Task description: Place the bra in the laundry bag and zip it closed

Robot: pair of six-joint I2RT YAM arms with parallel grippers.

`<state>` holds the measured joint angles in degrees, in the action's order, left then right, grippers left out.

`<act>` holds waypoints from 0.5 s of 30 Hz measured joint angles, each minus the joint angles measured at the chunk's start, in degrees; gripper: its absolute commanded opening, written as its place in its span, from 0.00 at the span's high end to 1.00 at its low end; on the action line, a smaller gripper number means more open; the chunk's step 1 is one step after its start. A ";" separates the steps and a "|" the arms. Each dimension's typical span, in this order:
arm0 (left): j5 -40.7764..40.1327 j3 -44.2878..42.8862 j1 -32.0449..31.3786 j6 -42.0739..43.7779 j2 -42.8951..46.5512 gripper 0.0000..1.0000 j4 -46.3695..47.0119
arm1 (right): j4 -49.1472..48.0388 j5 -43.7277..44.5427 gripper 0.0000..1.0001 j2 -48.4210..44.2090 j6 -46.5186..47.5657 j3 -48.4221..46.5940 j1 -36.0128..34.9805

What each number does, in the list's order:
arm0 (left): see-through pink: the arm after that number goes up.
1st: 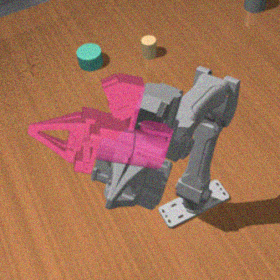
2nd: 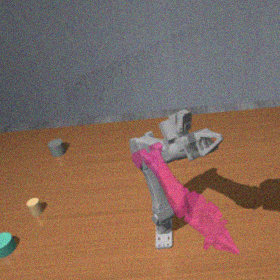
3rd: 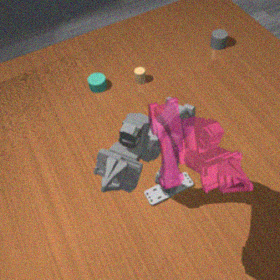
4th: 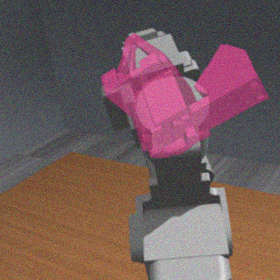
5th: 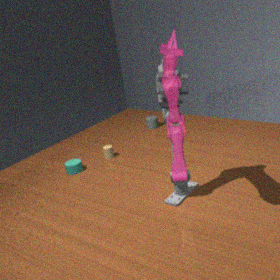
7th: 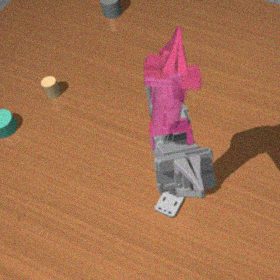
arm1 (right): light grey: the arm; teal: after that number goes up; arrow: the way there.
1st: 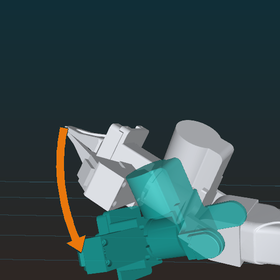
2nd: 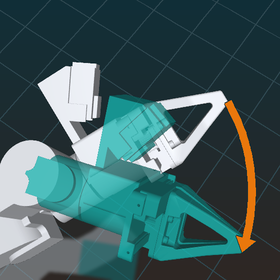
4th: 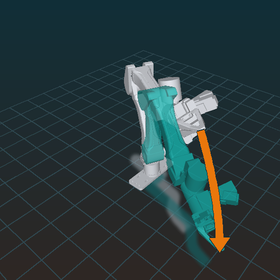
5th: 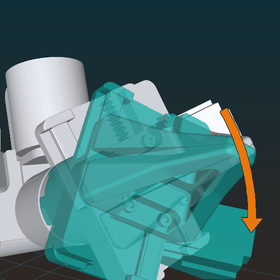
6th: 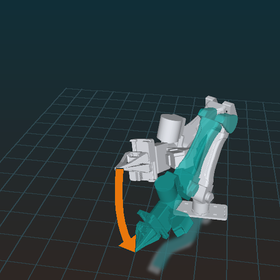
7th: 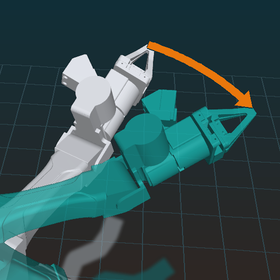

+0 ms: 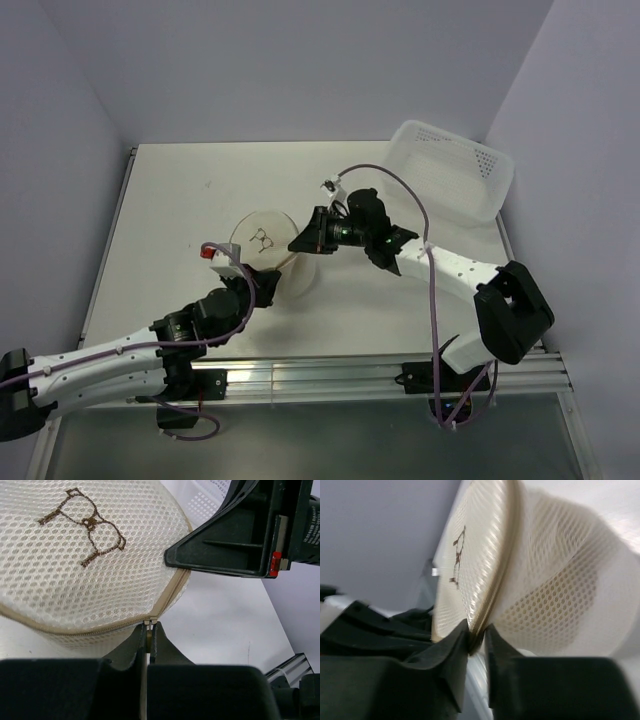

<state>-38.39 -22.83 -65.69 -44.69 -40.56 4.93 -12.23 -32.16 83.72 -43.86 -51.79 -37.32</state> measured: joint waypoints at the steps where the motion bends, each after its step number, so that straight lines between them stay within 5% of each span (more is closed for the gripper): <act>1: -0.11 0.00 0.09 0.07 -0.59 1.00 0.31 | 0.87 0.79 0.63 -0.02 1.25 -0.15 0.13; 7: 0.09 -0.81 0.31 1.14 -9.38 1.00 2.82 | 4.57 10.80 0.27 -0.70 4.81 0.22 5.09; 15: 1.31 -4.72 0.35 1.97 -17.44 1.00 8.24 | 2.89 16.90 0.32 -12.92 2.51 10.54 0.55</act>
<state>-37.08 -27.55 -65.34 -42.72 -58.00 13.17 -9.34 -15.27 70.81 -41.34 -41.25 -36.77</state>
